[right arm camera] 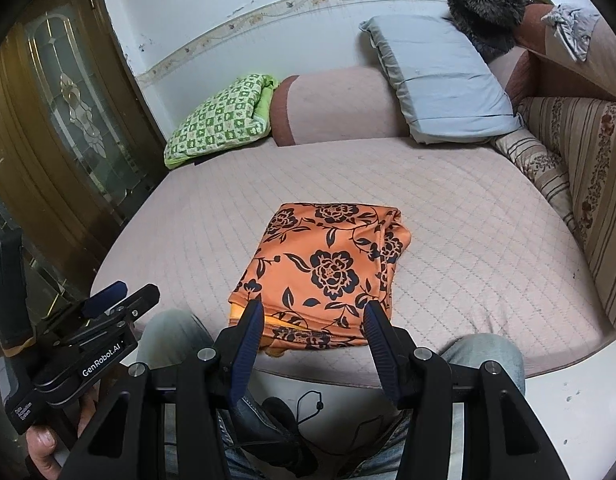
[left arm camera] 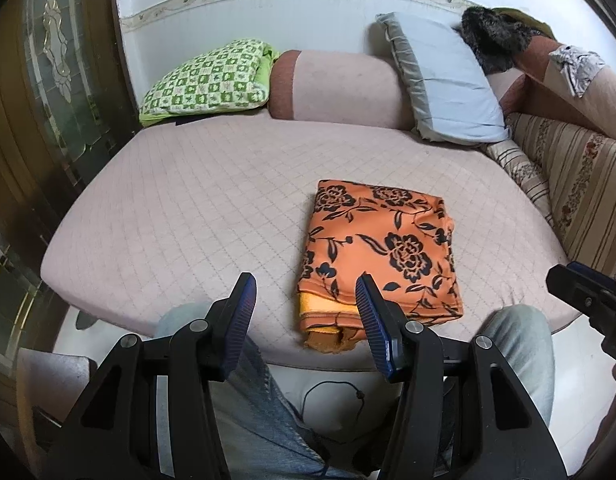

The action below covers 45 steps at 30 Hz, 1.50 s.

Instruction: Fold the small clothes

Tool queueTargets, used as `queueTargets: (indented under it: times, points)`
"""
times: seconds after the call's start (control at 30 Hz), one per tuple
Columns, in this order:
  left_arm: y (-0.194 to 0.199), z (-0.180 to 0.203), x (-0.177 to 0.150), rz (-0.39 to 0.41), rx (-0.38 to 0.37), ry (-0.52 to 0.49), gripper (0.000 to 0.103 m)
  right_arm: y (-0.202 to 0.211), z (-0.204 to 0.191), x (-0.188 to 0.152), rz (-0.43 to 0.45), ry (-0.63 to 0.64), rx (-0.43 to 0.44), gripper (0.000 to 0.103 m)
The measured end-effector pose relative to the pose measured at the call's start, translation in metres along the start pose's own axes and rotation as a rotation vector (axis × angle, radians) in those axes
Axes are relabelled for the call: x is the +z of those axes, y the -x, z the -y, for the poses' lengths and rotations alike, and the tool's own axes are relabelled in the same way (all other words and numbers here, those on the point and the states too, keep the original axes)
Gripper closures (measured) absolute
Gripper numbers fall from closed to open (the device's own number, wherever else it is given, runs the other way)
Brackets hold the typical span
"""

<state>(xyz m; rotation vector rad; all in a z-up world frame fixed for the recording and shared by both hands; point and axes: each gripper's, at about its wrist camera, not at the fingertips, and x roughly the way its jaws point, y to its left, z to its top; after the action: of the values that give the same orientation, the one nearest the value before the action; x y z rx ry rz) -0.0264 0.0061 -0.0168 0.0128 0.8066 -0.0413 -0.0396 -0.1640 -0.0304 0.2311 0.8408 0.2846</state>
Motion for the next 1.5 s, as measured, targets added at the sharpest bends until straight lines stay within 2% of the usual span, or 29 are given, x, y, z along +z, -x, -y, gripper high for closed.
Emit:
queueTargets:
  times: [0.53, 1.5]
  points:
    - [0.001, 0.004, 0.000, -0.011, -0.009, -0.010, 0.051, 0.059, 0.029, -0.023, -0.007, 0.047, -0.009, 0.053]
    - [0.005, 0.009, 0.004, 0.002, -0.019, -0.043, 0.051, 0.081, 0.036, -0.027, -0.007, 0.068, 0.001, 0.053]
